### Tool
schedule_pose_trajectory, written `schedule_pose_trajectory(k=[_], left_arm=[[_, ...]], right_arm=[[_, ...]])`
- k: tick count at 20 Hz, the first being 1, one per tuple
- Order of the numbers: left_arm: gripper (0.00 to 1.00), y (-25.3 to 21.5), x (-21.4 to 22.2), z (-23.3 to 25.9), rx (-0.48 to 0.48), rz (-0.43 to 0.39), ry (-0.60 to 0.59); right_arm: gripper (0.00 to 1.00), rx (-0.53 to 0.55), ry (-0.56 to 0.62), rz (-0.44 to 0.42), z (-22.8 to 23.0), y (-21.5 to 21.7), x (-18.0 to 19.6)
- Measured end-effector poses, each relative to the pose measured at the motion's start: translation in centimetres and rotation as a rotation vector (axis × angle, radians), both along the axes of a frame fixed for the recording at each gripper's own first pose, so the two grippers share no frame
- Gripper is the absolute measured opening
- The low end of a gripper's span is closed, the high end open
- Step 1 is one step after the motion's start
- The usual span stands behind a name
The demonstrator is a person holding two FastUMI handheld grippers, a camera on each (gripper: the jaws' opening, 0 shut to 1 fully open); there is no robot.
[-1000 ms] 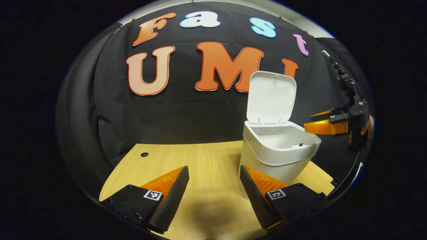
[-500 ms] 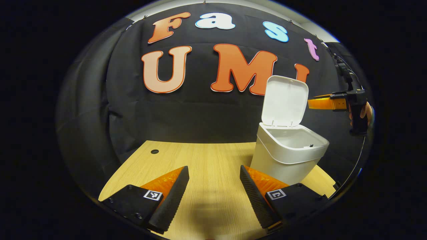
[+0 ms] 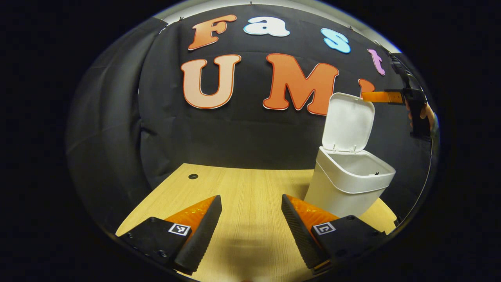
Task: Press the lid of the desktop garbage bin to open it, pick up the crumpled paper on the desktop and throw it into the bin, then pick up the pop can on the desktop and drop it into the bin, and finally close the garbage bin lid.
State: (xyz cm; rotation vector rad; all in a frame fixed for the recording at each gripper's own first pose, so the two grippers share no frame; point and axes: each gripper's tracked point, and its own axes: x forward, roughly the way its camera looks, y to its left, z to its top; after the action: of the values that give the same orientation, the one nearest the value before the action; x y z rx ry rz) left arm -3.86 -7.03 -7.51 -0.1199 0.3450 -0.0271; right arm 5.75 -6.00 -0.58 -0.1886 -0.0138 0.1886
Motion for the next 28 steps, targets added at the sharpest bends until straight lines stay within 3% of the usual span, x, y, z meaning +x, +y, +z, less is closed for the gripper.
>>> schedule_pose_trajectory(k=[8,16,22,28], left_arm=[[0.98,1.0,0.4,0.6,0.025,0.021,-0.019],[0.98,3.6,-0.4,0.8,0.042,0.056,-0.019],[0.98,4.8,-0.1,0.7,0.034,0.046,-0.008],[0.97,4.4,0.7,0.6,0.047,-0.025,-0.008]], right_arm=[[0.81,0.017,-0.054,-0.035,3.0,-0.9,2.9],[0.81,0.078,0.043,-0.067,1.3,-1.2,5.5],[0.81,0.055,0.06,-0.07,0.6,0.1,4.3],[0.8,0.148,0.108,-0.033,-1.0,1.8,1.8]])
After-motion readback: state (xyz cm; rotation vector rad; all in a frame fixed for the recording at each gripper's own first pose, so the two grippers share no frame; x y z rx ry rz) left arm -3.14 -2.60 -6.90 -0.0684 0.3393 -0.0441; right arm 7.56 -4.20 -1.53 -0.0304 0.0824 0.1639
